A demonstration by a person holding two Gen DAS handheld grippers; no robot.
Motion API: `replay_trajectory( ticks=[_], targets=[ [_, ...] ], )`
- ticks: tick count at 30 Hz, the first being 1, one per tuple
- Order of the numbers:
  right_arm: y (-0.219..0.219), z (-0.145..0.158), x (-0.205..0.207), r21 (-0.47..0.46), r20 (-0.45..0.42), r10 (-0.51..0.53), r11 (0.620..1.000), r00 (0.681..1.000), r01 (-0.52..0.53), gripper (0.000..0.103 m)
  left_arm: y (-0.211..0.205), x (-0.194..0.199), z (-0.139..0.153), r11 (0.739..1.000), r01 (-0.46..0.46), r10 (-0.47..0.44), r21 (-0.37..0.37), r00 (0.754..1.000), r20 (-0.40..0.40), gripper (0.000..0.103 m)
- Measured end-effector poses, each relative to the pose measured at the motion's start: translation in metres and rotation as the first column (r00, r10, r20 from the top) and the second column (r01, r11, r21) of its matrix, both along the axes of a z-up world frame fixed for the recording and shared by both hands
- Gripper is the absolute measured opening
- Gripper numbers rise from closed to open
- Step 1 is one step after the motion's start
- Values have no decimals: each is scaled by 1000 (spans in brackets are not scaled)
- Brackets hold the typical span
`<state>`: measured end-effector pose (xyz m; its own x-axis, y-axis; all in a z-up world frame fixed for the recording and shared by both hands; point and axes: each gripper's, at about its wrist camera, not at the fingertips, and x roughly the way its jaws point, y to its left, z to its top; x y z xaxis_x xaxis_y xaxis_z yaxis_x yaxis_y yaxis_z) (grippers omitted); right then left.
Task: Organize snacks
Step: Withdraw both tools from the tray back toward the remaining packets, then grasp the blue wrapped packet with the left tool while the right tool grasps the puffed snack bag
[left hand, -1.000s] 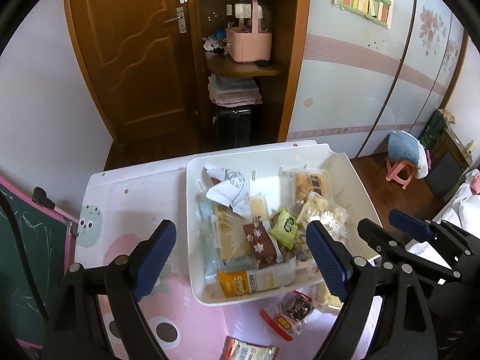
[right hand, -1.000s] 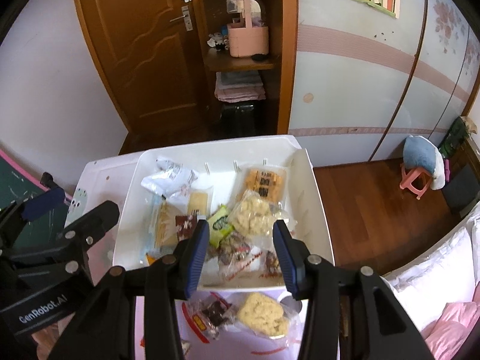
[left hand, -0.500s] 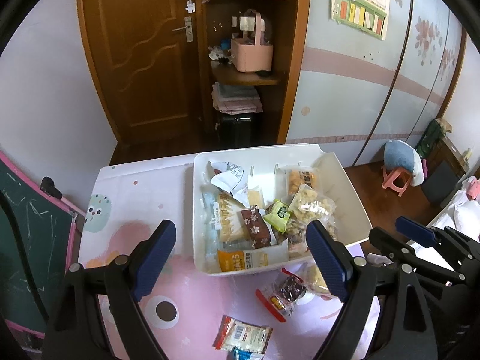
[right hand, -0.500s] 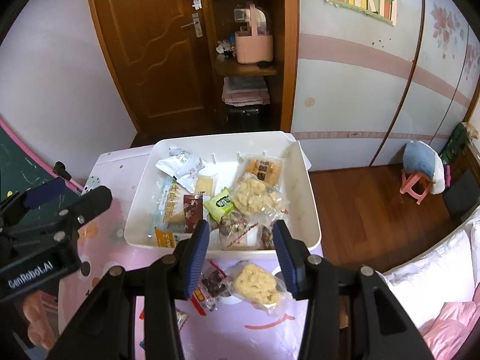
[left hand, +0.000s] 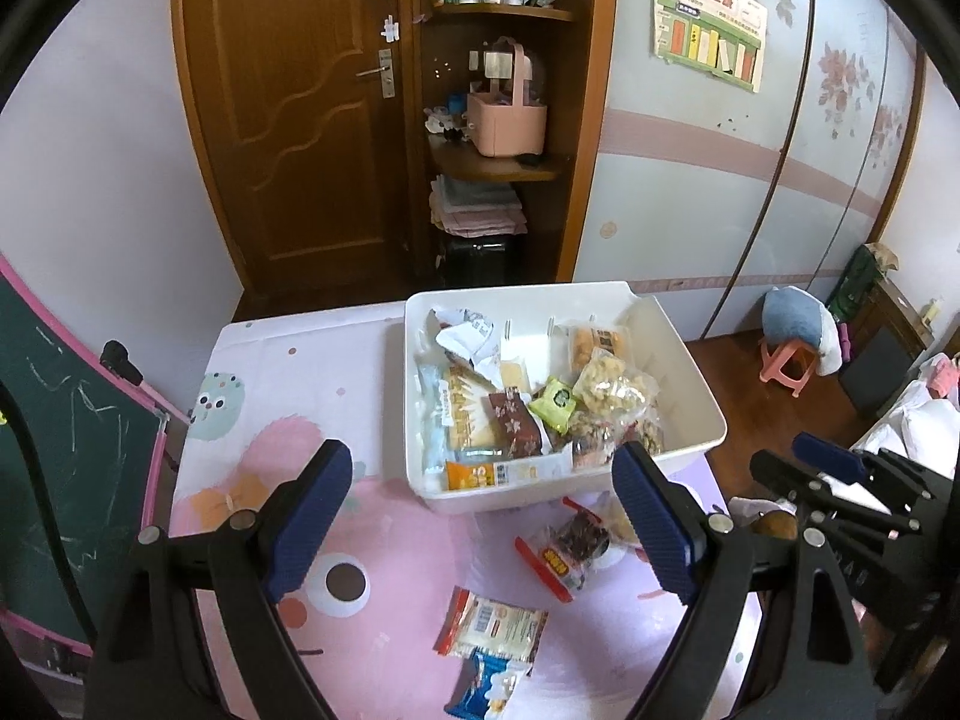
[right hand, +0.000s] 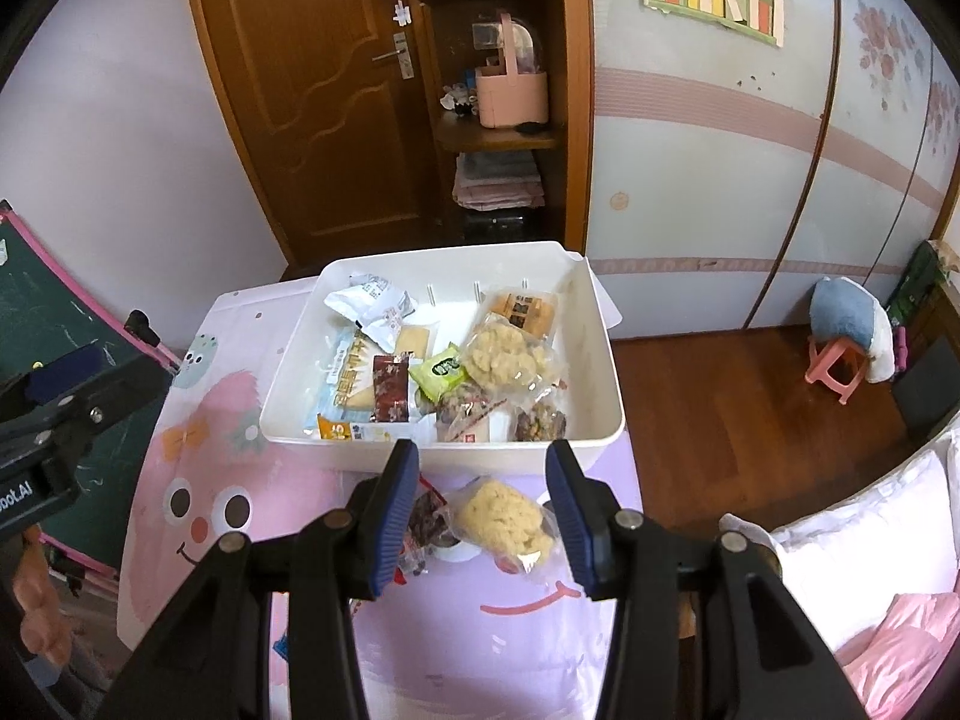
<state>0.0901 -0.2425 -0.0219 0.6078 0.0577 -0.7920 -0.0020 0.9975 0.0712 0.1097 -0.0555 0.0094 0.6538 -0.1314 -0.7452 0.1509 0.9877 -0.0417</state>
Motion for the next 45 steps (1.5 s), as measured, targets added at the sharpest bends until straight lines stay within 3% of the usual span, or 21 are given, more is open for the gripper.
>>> replay_trajectory(
  ticks=[7,14,24,28,33,45],
  targets=[
    [-14,-15,-16,30,-6,-1,1000,1000,1,46,7,-24,-32,999,26,-24,34,998,-64,90],
    [-19,-41,-26,12,-37,12,1000,999,-11,61,12,-44,-89,999,33,-24,44,984,-177,90],
    [-2,-88,-20,-106,-115,110,987,987,-122,65,25,-57,-175,999,-19,29,31,925,-380,90],
    [4,-108,-10,-138,-157,152,975,976,-174,73,28,-59,-206,999,-32,43,34,896,-443,90],
    [14,-137,7,-201,-212,197,950,957,-240,76,29,-63,-229,999,-37,45,26,874,-484,90],
    [36,-188,29,-407,-279,211,857,937,-315,76,27,-68,-246,1000,-25,25,8,853,-521,90]
  ],
)
